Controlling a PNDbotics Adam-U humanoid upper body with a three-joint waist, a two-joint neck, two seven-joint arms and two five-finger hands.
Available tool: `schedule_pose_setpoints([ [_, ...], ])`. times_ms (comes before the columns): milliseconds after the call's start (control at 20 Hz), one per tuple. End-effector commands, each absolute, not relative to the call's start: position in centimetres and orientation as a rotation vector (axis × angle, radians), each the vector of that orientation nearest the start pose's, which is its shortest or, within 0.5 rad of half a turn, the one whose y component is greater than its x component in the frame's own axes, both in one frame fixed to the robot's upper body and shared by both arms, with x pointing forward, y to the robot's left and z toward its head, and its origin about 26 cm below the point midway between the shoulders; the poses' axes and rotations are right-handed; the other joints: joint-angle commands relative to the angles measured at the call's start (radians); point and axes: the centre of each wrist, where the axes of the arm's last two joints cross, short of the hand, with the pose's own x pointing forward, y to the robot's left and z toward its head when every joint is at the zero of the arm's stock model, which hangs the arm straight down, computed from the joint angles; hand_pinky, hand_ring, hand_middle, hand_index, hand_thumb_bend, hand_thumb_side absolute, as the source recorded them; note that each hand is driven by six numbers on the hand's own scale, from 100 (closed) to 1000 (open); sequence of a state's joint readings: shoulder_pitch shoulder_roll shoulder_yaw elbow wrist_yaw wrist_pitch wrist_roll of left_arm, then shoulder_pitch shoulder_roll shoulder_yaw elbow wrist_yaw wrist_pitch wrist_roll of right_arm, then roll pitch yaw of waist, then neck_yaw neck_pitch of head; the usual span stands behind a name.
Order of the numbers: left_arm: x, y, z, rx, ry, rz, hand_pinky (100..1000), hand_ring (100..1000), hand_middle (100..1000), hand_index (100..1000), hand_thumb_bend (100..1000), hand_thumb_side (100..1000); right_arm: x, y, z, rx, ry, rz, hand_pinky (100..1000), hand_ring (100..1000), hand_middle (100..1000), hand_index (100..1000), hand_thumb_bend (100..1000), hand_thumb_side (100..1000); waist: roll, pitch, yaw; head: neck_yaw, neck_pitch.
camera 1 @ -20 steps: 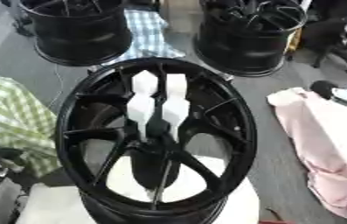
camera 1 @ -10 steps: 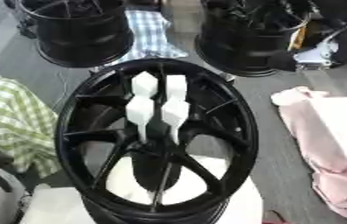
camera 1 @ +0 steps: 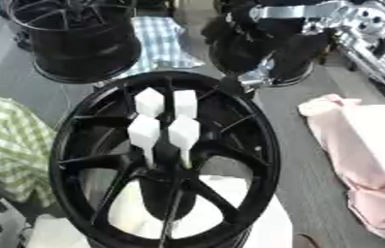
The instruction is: Pull the pin out of the wheel hub.
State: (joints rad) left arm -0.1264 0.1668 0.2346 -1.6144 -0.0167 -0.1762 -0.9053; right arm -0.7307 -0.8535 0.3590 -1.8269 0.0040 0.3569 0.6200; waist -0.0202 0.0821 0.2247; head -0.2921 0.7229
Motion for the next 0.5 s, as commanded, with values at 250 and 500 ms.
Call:
schedule_pose_setpoints([
  [250, 30.8, 32.4, 5.9, -0.32, -1.752, -0.868, 537, 100, 595, 785, 100, 886, 36.1, -23.8, 28.0, -0.327, -1.438, 1.494, 863, 891, 874, 941, 443, 378, 0.006, -0.007, 0.018, -0.035, -0.018],
  [500, 31.0, 32.0, 6.1, -0.335, -1.761, -0.868, 537, 100, 595, 785, 100, 885, 37.7, -23.7, 26.1, -0.347, -1.384, 1.483, 857, 883, 861, 937, 435, 380, 0.009, -0.003, 0.034, -0.051, -0.022],
])
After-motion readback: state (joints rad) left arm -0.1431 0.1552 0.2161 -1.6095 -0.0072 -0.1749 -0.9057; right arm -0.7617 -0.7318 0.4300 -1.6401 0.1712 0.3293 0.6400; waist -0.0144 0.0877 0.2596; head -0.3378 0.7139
